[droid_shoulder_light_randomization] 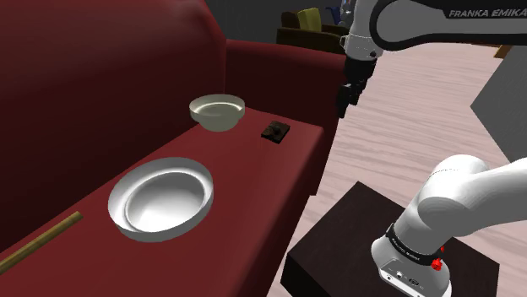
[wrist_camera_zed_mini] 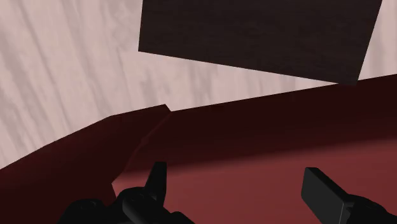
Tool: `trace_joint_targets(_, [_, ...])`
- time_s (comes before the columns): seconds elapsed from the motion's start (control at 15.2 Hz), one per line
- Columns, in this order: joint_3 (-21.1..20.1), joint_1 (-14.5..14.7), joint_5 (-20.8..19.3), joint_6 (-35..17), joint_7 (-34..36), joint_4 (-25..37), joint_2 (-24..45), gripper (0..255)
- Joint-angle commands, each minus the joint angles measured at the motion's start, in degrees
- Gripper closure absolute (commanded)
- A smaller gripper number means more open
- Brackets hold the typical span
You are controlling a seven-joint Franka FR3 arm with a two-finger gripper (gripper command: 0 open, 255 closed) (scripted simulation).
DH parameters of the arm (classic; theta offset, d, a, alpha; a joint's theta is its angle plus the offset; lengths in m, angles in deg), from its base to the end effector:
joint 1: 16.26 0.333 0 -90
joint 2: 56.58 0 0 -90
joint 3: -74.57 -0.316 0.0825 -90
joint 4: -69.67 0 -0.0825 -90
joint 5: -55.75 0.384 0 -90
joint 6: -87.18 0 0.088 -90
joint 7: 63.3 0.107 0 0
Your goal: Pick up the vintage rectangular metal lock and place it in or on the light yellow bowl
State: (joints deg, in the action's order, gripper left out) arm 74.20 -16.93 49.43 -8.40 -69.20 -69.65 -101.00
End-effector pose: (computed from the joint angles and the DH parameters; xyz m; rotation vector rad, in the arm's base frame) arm 0.3166 -0.0120 0.5605 3.0225 0.1604 0.0084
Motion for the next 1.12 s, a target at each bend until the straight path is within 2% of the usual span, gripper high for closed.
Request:
trace_joint_targets(0.0, [0.0,0.0,0.0,0.0,0.0,0.0,0.0,0])
trace_joint_targets(0.59, [-5.0,1.2,0.3,-16.6,6.6,2.2,14.9,0])
trace_joint_targets(1.06, [-8.9,1.2,-2.6,-26.6,12.6,8.4,28.5,0])
